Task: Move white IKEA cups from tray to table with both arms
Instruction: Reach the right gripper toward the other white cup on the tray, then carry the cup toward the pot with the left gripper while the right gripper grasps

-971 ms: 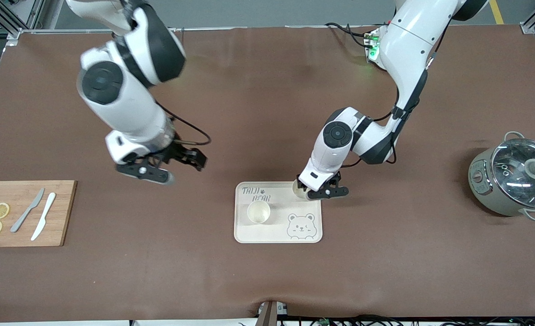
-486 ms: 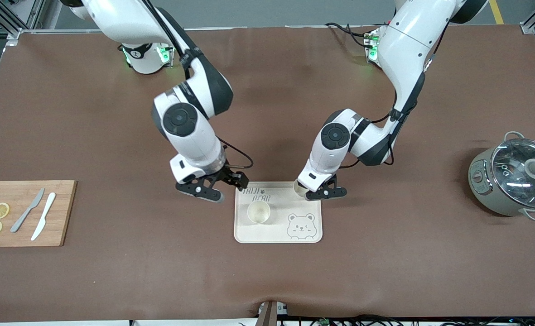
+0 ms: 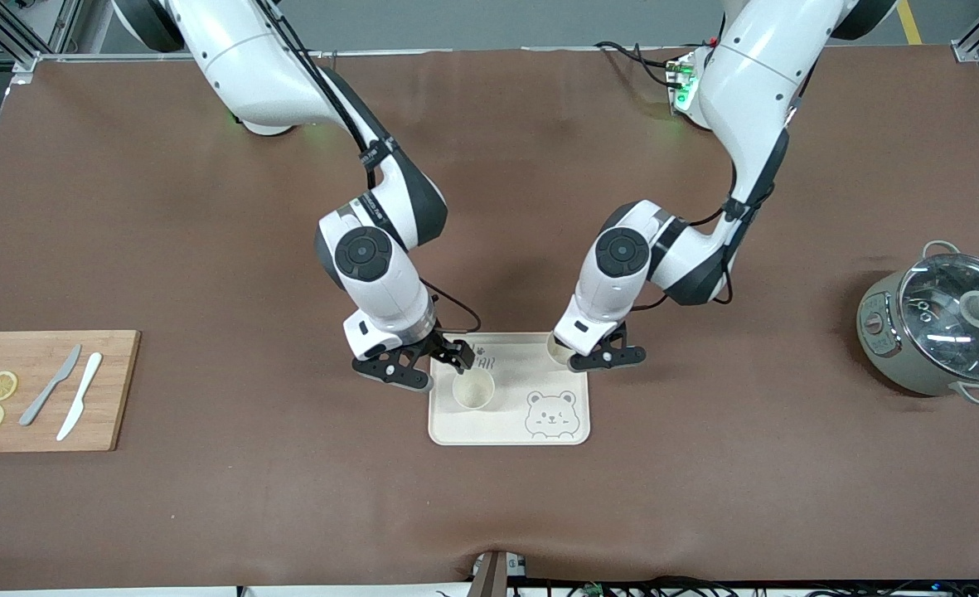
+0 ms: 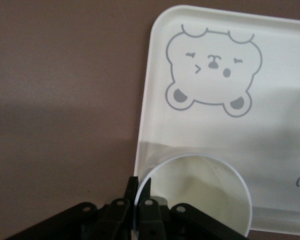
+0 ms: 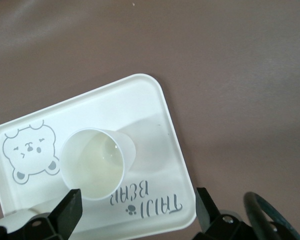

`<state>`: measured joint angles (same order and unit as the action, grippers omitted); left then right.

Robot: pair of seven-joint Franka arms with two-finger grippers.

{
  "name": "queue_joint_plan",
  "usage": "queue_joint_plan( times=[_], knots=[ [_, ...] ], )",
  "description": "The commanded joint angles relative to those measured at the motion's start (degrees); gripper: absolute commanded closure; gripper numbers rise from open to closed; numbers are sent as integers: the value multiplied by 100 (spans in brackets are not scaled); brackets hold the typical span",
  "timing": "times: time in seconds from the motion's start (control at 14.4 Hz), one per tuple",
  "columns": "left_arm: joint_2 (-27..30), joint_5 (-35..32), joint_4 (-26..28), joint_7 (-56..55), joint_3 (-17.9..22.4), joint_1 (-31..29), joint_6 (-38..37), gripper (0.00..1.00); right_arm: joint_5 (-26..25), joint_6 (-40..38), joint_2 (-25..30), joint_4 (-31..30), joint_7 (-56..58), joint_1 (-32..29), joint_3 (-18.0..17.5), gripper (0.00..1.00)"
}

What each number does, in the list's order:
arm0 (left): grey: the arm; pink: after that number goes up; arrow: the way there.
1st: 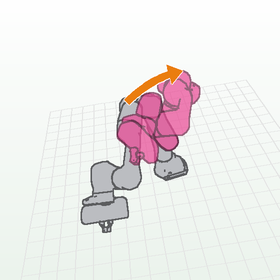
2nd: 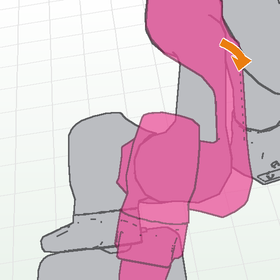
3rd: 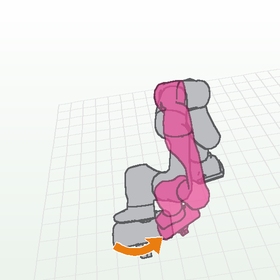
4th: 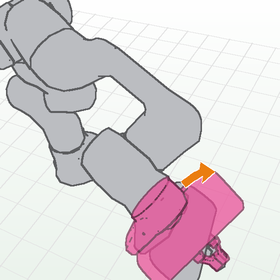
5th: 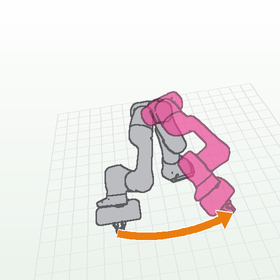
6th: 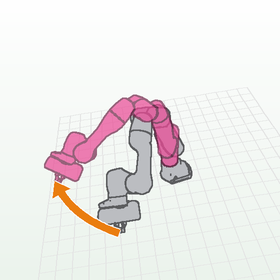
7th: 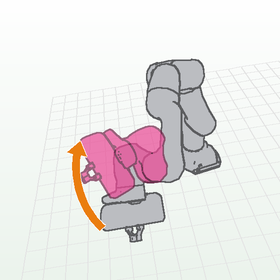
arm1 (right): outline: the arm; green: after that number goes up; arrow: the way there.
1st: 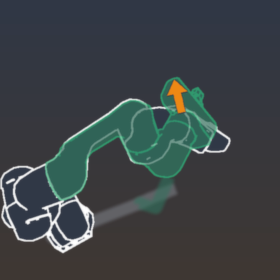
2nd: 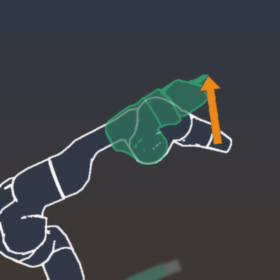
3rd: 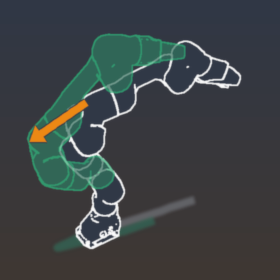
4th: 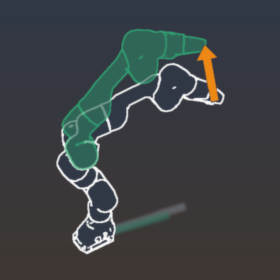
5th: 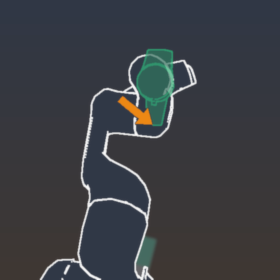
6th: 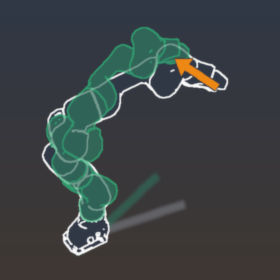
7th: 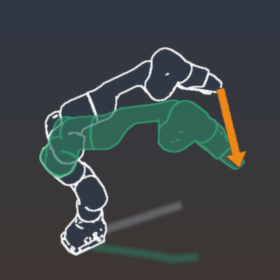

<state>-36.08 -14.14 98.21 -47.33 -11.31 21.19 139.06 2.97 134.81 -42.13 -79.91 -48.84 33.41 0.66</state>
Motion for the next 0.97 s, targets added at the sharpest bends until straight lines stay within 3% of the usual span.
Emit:
queue_joint_plan(
  times=[0.0, 0.21, 0.9],
  knots=[
    [591, -177, 267, 30, -73, -246, -396, 100, -165, 150, -365, 362, -109, 95, 83, 0],
    [1136, -20, 654, 600, -326, -842, -432, 100, -174, 353, -585, 450, -109, 113, 92, 0],
    [1752, 16, 1313, 2183, -2356, -4216, -529, 100, -376, 670, -981, 564, -135, 298, 215, 0]
  ],
)
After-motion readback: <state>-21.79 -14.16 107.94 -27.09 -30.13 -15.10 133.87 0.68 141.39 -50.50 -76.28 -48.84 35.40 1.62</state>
